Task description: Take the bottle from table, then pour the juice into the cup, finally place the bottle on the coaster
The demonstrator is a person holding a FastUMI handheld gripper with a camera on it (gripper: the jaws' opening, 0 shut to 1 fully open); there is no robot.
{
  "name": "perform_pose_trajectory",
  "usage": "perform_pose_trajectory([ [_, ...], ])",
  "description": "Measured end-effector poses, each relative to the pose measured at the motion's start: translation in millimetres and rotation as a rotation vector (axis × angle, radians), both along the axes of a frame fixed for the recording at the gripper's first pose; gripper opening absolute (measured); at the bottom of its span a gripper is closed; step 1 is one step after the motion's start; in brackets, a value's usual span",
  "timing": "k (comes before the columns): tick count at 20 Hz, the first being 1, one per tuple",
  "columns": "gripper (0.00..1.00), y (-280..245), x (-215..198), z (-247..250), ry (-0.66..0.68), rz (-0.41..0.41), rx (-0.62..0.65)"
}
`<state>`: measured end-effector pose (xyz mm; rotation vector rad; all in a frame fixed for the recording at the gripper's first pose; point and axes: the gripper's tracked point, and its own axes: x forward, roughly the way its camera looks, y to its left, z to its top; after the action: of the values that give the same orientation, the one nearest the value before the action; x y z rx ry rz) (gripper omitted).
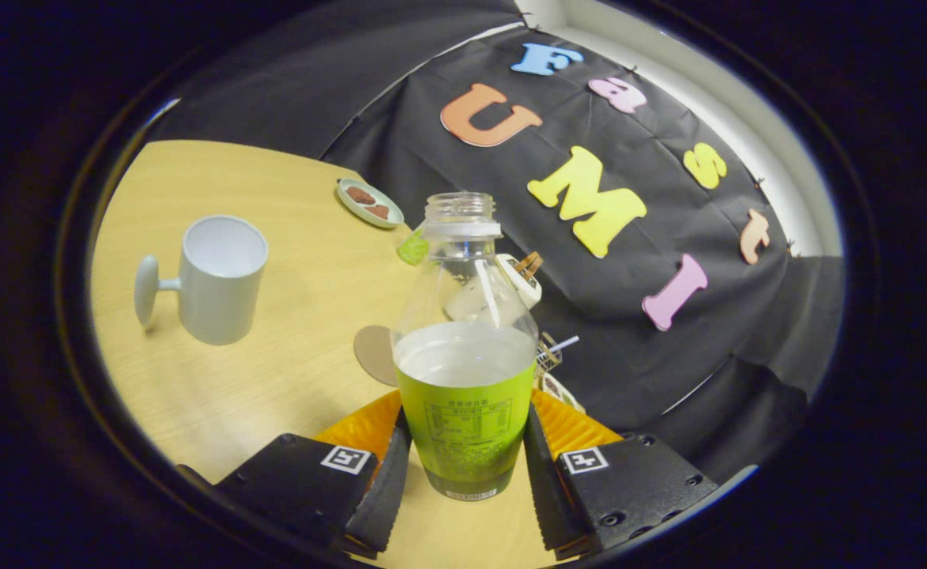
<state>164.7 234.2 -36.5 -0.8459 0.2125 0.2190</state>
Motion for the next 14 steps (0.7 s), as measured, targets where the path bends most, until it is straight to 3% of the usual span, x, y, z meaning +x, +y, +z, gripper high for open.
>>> perform_pose_trajectory([
  [14,0.73,33,6,25,-0.203,0.048,-0.342],
])
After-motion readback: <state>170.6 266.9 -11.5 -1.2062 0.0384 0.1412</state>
